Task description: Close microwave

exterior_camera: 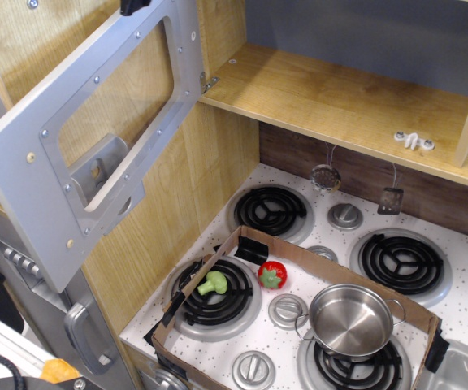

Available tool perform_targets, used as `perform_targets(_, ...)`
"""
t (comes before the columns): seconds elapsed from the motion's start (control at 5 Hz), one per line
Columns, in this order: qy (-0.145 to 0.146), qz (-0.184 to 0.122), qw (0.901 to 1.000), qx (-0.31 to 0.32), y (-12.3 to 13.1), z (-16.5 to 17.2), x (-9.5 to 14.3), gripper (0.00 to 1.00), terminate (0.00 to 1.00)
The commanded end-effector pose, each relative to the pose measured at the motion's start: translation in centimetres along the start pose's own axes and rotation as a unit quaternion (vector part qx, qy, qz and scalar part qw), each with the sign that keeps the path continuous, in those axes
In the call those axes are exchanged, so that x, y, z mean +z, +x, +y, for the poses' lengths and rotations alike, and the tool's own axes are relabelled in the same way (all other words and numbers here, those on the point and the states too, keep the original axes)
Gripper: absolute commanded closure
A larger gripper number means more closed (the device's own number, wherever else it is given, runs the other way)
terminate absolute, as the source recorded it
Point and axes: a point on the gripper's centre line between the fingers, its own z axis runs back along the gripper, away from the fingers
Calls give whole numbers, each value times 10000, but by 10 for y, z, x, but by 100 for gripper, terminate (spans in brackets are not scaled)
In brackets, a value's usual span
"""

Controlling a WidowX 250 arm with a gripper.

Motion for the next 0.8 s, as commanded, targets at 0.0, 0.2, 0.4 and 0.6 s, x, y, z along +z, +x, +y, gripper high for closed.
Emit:
perform_targets(0.0, -312, -35, 9991, 290, -2, 6, -15, 0, 0)
perform_targets(0.2, -470, -65, 9983, 343, -4, -2, -30, 0, 0)
perform_targets(0.4, -622, -38, 9974, 361, -4, -10, -39, 0, 0)
perform_targets(0.6, -694, -44, 9966, 432, -3, -17, -37, 0, 0)
